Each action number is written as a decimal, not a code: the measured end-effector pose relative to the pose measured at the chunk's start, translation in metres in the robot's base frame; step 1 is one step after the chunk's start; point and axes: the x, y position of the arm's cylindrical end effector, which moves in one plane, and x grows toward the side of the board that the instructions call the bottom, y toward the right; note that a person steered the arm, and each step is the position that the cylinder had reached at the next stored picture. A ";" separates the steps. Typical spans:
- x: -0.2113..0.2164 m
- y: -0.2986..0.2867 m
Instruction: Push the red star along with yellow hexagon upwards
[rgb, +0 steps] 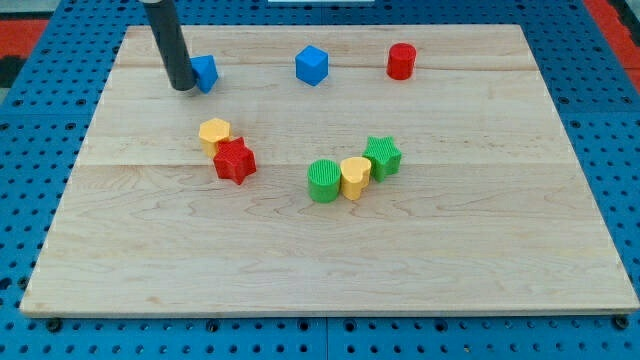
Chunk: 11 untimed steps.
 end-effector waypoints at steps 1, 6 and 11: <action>-0.005 0.007; 0.153 0.071; 0.096 -0.036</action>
